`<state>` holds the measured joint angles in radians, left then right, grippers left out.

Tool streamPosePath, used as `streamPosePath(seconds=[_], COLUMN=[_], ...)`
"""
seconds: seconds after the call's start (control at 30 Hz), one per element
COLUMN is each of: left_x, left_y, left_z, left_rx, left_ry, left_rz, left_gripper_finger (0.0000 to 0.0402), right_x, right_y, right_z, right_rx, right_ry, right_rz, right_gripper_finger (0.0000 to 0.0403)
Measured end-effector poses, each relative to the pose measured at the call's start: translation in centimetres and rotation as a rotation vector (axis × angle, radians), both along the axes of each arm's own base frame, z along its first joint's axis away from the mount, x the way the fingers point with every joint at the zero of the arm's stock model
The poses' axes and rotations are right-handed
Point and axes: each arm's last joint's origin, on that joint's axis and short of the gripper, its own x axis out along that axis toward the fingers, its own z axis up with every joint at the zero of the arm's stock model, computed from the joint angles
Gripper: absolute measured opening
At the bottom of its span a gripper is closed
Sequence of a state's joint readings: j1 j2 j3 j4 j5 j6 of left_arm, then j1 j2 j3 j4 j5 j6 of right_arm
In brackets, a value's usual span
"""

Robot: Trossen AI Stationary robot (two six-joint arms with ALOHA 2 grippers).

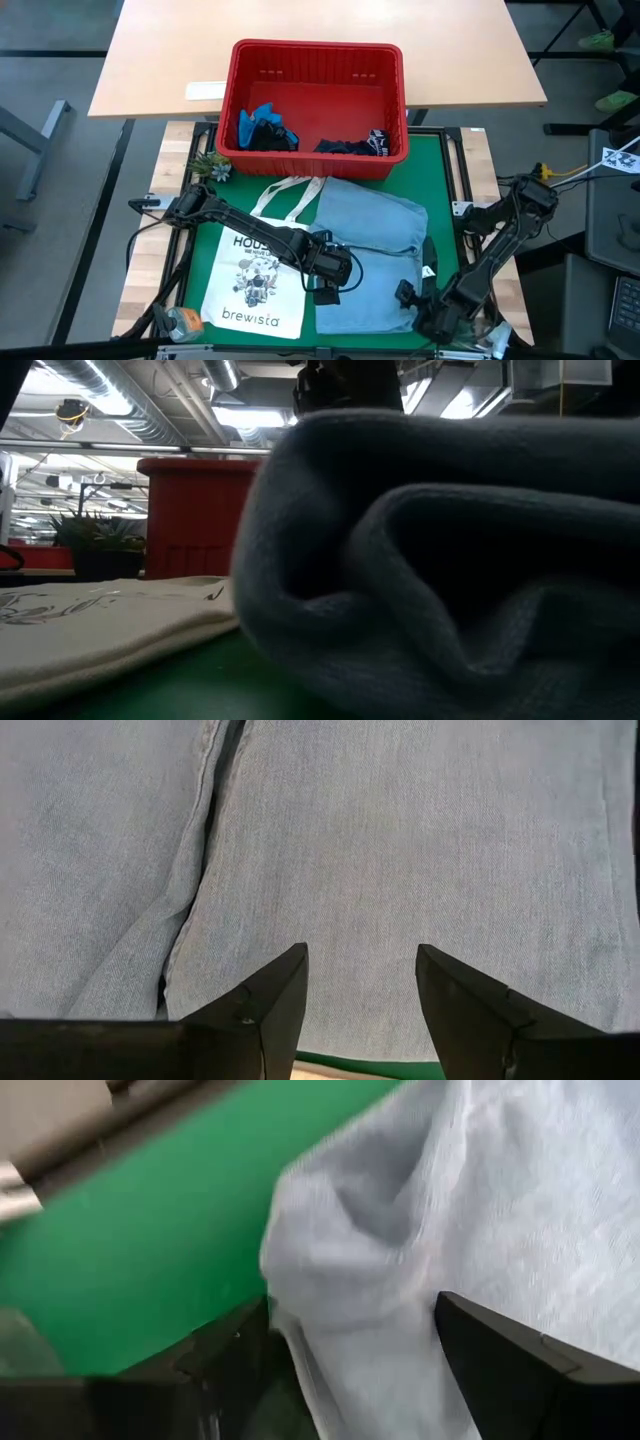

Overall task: Fold Laundry from Bin
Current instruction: Fold the light blue jeans

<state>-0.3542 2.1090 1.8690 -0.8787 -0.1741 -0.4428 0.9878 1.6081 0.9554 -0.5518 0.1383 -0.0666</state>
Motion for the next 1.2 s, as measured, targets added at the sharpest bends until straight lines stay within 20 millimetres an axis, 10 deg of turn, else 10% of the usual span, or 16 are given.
streamPosePath(seconds=[0.4, 1.0, 1.2], left_x=[0.0, 0.0, -0.7], left_y=[0.0, 0.0, -0.1], left_z=[0.0, 0.0, 0.9], left_rx=[0.0, -0.055, -0.147], left_ry=[-0.001, 0.008, 0.053], left_rz=[0.0, 0.058, 0.013], left_gripper_finger=[0.0181, 0.0181, 0.0181], right_x=[0.0, 0.2, 1.0], right_y=[-0.3, -0.2, 0.7], right_z=[-0.3, -0.1, 1.8], right_rx=[-0.065, -0.06, -0.046], right_ry=[-0.021, -0.062, -0.152], right_rz=[0.007, -0.006, -0.031], right_gripper_finger=[0.0278, 0.0022, 0.0032])
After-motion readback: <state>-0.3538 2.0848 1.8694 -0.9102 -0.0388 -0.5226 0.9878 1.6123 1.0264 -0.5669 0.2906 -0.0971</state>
